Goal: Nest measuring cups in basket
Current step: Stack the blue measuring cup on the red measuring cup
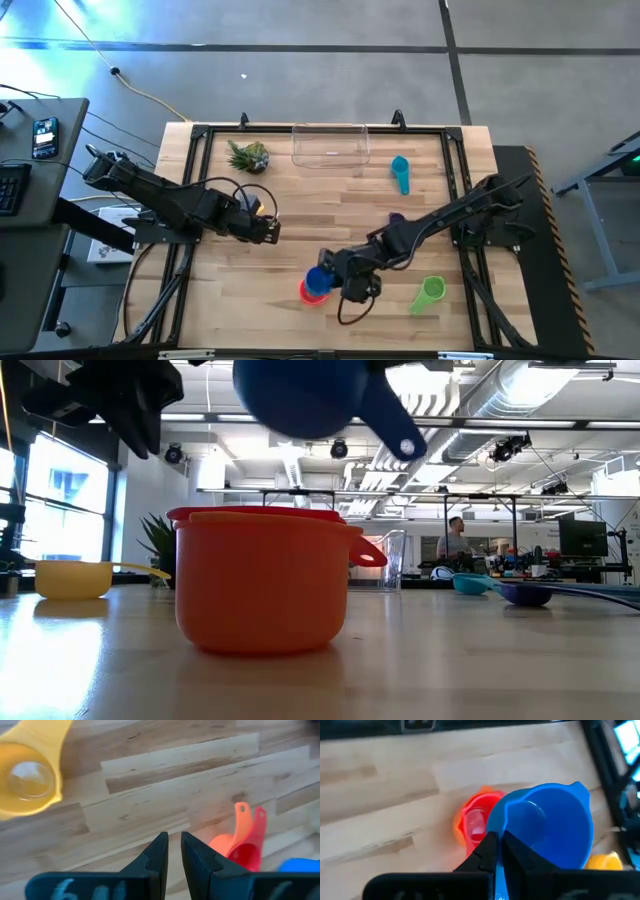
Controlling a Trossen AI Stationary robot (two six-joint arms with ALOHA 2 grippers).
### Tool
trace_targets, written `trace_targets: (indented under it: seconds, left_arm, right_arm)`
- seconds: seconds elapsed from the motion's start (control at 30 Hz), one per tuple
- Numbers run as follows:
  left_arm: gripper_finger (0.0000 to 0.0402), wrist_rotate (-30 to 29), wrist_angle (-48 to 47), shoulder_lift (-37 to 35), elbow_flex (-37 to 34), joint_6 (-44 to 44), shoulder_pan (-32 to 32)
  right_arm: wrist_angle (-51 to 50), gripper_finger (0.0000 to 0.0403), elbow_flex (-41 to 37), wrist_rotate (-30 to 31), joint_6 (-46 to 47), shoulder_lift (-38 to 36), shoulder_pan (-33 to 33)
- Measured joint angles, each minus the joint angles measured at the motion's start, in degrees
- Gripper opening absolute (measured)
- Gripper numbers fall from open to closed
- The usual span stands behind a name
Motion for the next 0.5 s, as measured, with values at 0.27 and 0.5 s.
trace_targets:
  seconds: [0.27,0.5]
  left_arm:
    - [0.0041,-0.48,3.19,0.00,0.00,-0.34,0.00]
    - [0.0041,-0.51,3.38,0.00,0.00,-0.39,0.00]
  right_arm:
    - [4.32,0.0000,0.00,1.31,-1.10,4.58,1.36]
    - [5.11,0.0000,0.00,1.93,-1.06,7.30,1.43]
